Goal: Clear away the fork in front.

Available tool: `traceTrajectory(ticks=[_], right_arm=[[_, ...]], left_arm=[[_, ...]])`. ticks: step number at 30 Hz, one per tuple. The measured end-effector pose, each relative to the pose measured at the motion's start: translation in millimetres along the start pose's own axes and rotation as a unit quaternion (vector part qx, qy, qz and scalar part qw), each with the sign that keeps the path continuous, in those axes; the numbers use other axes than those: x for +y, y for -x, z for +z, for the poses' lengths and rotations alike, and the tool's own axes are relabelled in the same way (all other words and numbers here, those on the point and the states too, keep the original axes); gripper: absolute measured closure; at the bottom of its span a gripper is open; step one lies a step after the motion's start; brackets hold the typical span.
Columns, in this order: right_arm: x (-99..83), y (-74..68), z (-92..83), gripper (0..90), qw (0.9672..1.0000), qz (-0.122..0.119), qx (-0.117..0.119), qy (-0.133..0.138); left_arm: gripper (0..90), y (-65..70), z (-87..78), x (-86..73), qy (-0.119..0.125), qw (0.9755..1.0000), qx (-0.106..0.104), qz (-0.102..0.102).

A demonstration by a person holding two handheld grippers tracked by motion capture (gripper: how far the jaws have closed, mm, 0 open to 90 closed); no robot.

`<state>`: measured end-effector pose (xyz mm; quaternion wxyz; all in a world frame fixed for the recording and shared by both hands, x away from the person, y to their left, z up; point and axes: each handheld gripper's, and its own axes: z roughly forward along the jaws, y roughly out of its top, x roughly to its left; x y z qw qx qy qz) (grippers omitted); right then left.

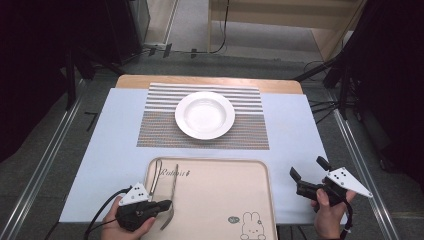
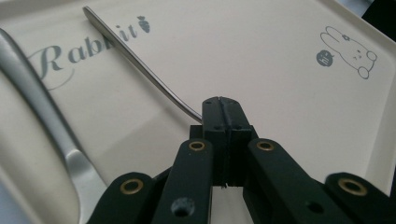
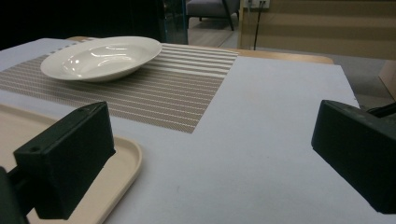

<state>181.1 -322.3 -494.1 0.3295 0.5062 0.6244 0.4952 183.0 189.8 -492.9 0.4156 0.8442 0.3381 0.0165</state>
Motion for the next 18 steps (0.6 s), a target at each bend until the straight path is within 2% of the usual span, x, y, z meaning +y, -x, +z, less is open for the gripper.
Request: traceTrajectory(ticks=[3,14,16,18], right_arm=[[-0.1,0.3,0.1,0.0,1.0000,0.000,0.000,0.000],[0.0,0.5,0.1,0.0,1.0000,0.001,0.000,0.000],[0.0,0.7,0.1,0.0,1.0000,0.001,0.000,0.000],[0.0,0.6,0.4,0.0,1.0000,0.000,0.000,0.000]], left_arm=[[89.4,3.4,2.7,1.0,-0.006,0.9999,-0.001,0.008],[89.3,14.0,11.9,7.1,-0.007,0.9998,-0.011,0.018],[89.4,15.6,14.4,11.5,-0.008,0.9997,0.001,0.024],[89.3,17.9,17.5,17.8,-0.010,0.9987,0.028,0.042]])
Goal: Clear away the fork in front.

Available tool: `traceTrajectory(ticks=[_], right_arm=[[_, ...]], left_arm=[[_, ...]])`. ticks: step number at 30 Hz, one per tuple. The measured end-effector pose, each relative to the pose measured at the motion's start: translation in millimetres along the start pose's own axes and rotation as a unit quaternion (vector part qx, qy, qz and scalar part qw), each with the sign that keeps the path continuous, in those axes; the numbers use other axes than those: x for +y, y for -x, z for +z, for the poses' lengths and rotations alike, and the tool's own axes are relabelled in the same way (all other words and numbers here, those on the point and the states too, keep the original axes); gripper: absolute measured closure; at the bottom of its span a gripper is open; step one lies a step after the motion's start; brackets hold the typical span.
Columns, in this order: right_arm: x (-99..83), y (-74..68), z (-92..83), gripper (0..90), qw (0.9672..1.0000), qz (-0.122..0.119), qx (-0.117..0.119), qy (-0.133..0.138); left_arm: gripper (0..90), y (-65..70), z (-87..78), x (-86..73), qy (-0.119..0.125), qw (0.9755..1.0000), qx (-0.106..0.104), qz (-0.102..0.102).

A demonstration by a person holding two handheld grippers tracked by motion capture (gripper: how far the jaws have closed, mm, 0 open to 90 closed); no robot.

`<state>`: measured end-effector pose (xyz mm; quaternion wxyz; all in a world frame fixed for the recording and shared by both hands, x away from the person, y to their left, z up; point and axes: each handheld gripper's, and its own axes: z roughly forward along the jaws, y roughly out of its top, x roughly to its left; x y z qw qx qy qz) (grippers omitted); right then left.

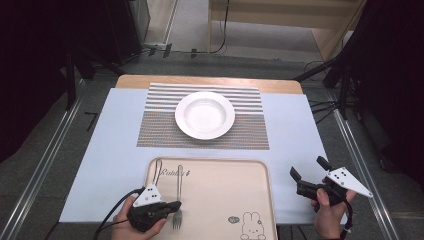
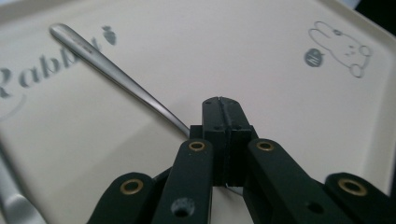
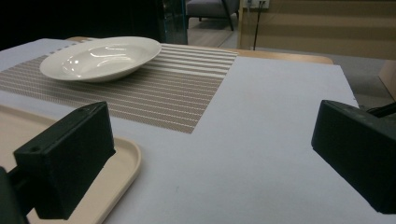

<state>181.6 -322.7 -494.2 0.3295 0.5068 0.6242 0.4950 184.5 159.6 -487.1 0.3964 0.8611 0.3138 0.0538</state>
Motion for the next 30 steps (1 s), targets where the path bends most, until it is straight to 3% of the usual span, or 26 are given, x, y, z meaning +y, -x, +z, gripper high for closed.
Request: traceTrajectory(ticks=[4,11,18,30], right_arm=[[0.0,-0.9,1.0,0.0,1.0000,-0.002,0.001,-0.001],[-0.4,0.1,1.2,0.0,1.0000,-0.001,0.001,-0.001],[-0.4,0.0,1.3,0.0,1.0000,-0.001,0.002,-0.001],[-0.5,-0.5,2.1,0.0,1.0000,-0.003,0.002,-0.002]], left_arm=[[89.3,-0.6,12.9,13.2,-0.014,0.9998,0.005,0.012],[89.3,-5.5,31.8,17.9,-0.044,0.9990,0.006,0.005],[89.3,-13.4,28.7,14.5,-0.054,0.9983,0.019,-0.010],[89.4,-24.1,18.9,9.4,-0.061,0.9973,0.023,-0.032]])
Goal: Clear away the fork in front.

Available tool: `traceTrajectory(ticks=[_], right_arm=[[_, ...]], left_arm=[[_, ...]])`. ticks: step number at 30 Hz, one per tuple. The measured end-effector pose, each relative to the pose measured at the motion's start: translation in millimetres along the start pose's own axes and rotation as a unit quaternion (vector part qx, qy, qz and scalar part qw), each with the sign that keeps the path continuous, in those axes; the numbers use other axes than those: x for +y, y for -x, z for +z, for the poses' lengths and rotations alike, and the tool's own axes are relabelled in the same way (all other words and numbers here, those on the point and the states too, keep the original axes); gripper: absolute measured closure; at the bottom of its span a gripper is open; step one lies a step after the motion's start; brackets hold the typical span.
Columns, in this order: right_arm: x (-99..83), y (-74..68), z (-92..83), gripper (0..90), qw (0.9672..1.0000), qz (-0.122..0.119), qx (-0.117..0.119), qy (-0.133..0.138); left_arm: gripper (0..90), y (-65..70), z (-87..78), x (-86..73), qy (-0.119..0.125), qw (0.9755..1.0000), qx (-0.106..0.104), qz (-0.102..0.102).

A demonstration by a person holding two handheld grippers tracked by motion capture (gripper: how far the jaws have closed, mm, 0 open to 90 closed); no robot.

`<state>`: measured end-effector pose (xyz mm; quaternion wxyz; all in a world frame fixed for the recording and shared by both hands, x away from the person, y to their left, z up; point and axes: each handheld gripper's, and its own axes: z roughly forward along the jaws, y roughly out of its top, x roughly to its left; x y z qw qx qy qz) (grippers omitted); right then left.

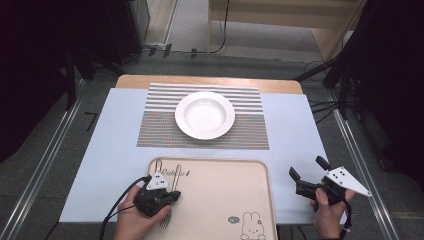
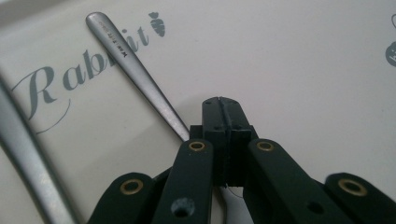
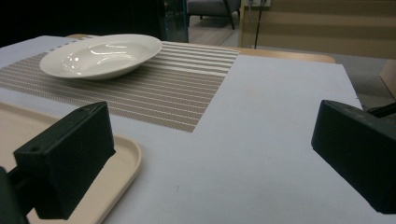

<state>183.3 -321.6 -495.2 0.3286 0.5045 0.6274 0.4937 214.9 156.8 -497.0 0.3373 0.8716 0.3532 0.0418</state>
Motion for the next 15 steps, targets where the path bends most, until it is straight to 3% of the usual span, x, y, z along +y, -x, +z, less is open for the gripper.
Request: traceTrajectory(ticks=[8,15], right_arm=[[0.1,0.5,-0.8,0.0,1.0000,0.001,0.000,0.001],[0.2,-1.0,0.1,0.0,1.0000,0.000,-0.001,-0.002]], left_arm=[[89.3,-11.0,-4.4,-0.5,0.001,0.9999,0.014,-0.008],[89.2,-27.9,2.4,23.4,0.011,0.9999,0.008,-0.009]])
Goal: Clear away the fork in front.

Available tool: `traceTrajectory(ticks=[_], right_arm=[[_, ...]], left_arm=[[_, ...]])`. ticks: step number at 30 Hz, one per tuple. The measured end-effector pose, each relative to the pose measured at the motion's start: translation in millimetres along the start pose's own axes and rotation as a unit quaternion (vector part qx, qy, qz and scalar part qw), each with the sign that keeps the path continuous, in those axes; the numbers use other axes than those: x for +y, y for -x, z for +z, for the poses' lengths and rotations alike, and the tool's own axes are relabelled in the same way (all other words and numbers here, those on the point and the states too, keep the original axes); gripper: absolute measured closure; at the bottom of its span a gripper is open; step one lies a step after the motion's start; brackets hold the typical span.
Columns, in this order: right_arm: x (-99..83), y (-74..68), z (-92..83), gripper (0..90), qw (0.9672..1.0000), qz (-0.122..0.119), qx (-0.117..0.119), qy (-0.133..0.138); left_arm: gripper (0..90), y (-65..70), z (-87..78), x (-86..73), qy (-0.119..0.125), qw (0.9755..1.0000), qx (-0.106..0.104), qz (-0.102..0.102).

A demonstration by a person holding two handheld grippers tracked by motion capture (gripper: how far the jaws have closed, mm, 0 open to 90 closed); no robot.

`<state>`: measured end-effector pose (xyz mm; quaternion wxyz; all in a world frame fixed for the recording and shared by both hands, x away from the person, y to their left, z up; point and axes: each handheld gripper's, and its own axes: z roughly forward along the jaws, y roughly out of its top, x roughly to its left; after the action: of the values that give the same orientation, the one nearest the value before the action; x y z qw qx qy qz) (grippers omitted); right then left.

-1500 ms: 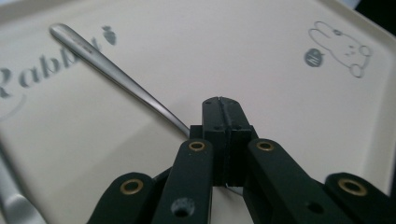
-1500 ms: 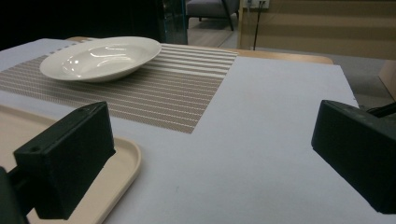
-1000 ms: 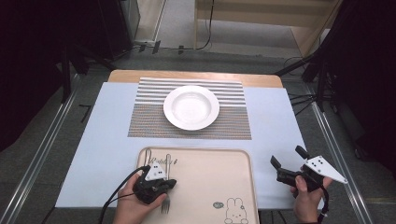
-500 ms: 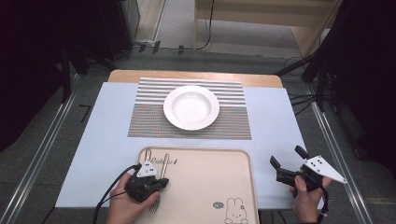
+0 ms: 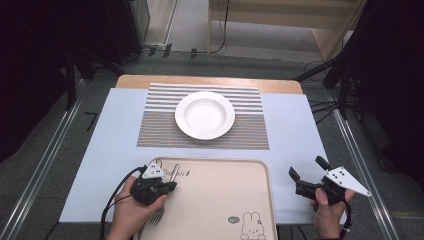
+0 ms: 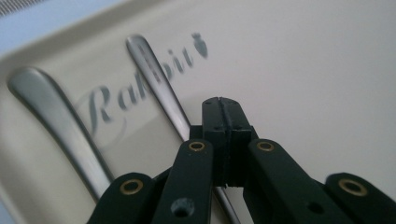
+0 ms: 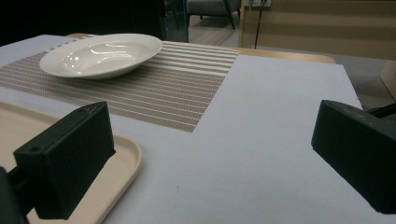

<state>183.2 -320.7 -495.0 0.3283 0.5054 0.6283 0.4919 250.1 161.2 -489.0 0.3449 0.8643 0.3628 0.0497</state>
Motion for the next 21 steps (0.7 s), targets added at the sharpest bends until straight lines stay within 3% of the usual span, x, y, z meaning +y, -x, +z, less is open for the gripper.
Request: traceTrajectory(ticks=[4,7,11,21], right_arm=[[-0.1,0.2,0.0,0.0,1.0000,0.000,-0.001,0.000],[-0.6,1.2,0.4,0.0,1.0000,-0.001,-0.001,-0.001],[-0.8,2.2,0.3,0.0,1.0000,0.000,-0.001,0.000],[-0.4,0.7,-0.1,0.0,1.0000,0.000,0.000,-0.001]], left_arm=[[89.2,-7.6,11.8,12.8,-0.010,0.9999,-0.007,0.000],[89.3,-10.8,17.4,13.7,-0.019,0.9998,-0.005,-0.006],[89.3,-13.8,14.8,12.4,-0.018,0.9998,0.005,-0.007],[89.3,-22.6,11.1,7.5,-0.005,0.9997,0.006,-0.023]])
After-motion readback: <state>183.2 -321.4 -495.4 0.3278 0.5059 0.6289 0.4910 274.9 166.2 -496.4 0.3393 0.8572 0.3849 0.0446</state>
